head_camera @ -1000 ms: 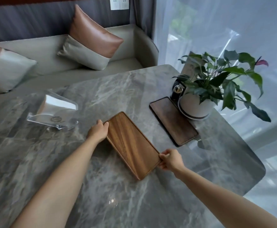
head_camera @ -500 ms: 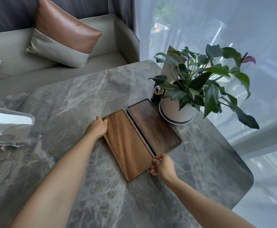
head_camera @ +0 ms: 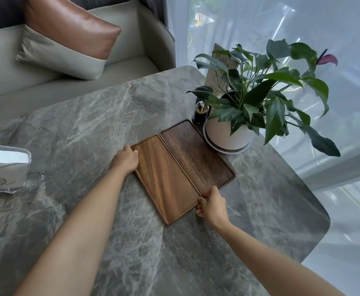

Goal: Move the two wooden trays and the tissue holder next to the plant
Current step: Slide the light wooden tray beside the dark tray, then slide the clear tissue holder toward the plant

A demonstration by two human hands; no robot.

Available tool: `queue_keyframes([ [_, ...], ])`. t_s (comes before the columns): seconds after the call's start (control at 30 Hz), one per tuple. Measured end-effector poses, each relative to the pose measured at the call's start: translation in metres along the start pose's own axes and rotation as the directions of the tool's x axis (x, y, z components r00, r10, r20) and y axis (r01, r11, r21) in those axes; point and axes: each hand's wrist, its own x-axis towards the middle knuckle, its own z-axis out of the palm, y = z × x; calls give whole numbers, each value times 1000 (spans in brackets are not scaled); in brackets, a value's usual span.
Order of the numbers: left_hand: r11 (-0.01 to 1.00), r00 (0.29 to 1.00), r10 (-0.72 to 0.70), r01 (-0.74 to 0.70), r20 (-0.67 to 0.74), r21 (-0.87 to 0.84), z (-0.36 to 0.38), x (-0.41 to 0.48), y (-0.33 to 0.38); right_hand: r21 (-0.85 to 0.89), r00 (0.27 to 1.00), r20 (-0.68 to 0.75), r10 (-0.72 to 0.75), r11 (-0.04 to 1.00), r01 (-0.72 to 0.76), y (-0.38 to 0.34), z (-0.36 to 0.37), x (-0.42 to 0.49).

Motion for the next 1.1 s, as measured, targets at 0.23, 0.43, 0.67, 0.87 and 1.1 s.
queue_keyframes([
  [0.23, 995, 996, 83, -84, 16, 47, -3, -15, -11, -100, 1000, 0, 16, 995, -16, -9, -6, -1],
  [0.43, 982, 984, 162, -154, -76, 107, -23, -44, -38, -442, 988, 1, -152, 886, 137, -40, -9, -7],
  [0.67, 971, 949, 207, -170, -238, 167, -66, -85, -113, -543, 917, 76, -392, 755, 367, -114, 32, -27],
  [0.87, 975, 882, 218, -180, -417, 128, -115, -119, -190, -493, 772, 314, -553, 600, 630, -184, 107, -63],
  [1.1, 997, 877, 68, -73, -475, 8, -159, -121, -273, -452, 534, 543, -648, 310, 836, -240, 198, -87],
])
